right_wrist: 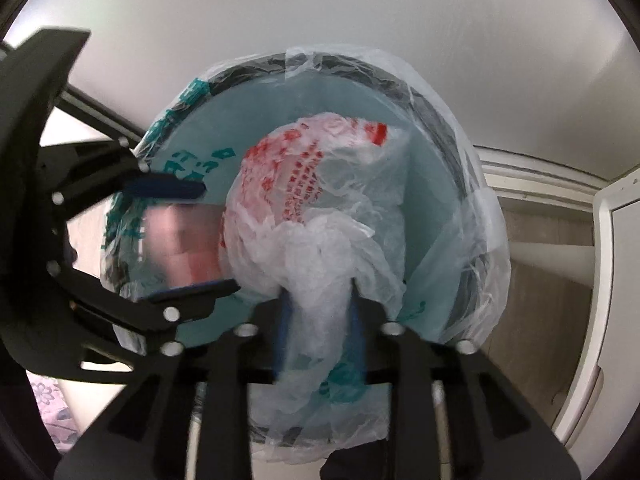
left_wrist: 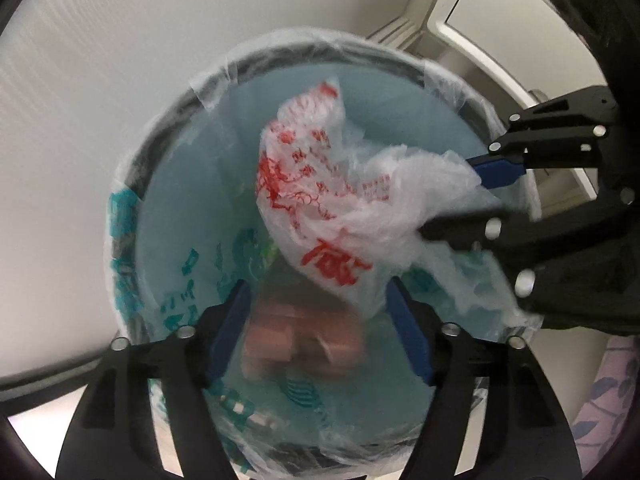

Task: Collect trash
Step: 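Open both grippers to drop the box and bag into the bin, then move both open tools back over the nightstand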

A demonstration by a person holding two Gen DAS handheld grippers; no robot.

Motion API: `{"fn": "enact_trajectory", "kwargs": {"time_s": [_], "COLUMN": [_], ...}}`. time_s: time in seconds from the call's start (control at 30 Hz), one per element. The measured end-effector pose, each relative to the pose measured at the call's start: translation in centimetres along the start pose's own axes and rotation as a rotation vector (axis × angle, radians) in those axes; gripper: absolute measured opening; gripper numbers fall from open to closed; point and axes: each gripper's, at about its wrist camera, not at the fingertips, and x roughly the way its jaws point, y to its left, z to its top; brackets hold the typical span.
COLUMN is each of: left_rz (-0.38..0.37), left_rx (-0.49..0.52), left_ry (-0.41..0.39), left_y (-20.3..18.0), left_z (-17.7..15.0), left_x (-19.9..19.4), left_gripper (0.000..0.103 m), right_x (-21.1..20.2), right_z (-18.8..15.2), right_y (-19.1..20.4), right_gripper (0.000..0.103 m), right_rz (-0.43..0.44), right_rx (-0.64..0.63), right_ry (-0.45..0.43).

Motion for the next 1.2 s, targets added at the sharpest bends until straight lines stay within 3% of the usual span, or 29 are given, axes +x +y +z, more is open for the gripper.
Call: {"fn": "enact_trajectory", "kwargs": {"time_s": [0.23,0.57,0.77,0.97,1.2], "left_rz": [0.032,0.056,0.013,-0.022,-0.063], "left_rx": [-0.006,-0.028,-0.007,-0.044,-0.101], "left_ry": [-0.030,-0.081,-0.140,-0.270,-0.399], "left_y": [0.4,1.0,0.3,-0.2,-0.9], "left_z": [-0.2,-0.9,-1.8,-1.8,-1.4], "left_x": [-0.9,-3.8,-6.0,-11.7,-18.5], "left_gripper": [0.092,0.096,0.097,0.097,0.097], "right_x": [-1.7,-4.8,-7.7,-14.1,-24.0], "right_z": [0.0,0.1,-1.8,-5.4,-8.5], "right_y": [-0.5,-1.1,-0.8,-0.6,-0.6], "right_gripper": [0.090,0.096,0.096,0.096,0.096], "right_rz": [-0.028,-0.041,-0.047,-0.006,-0.054], "right_rx": [0.016,0.075,0.114,0.251,0.294], "right_ry": [-0.087,-0.218,-0.252,-0.419,-0.601]}}
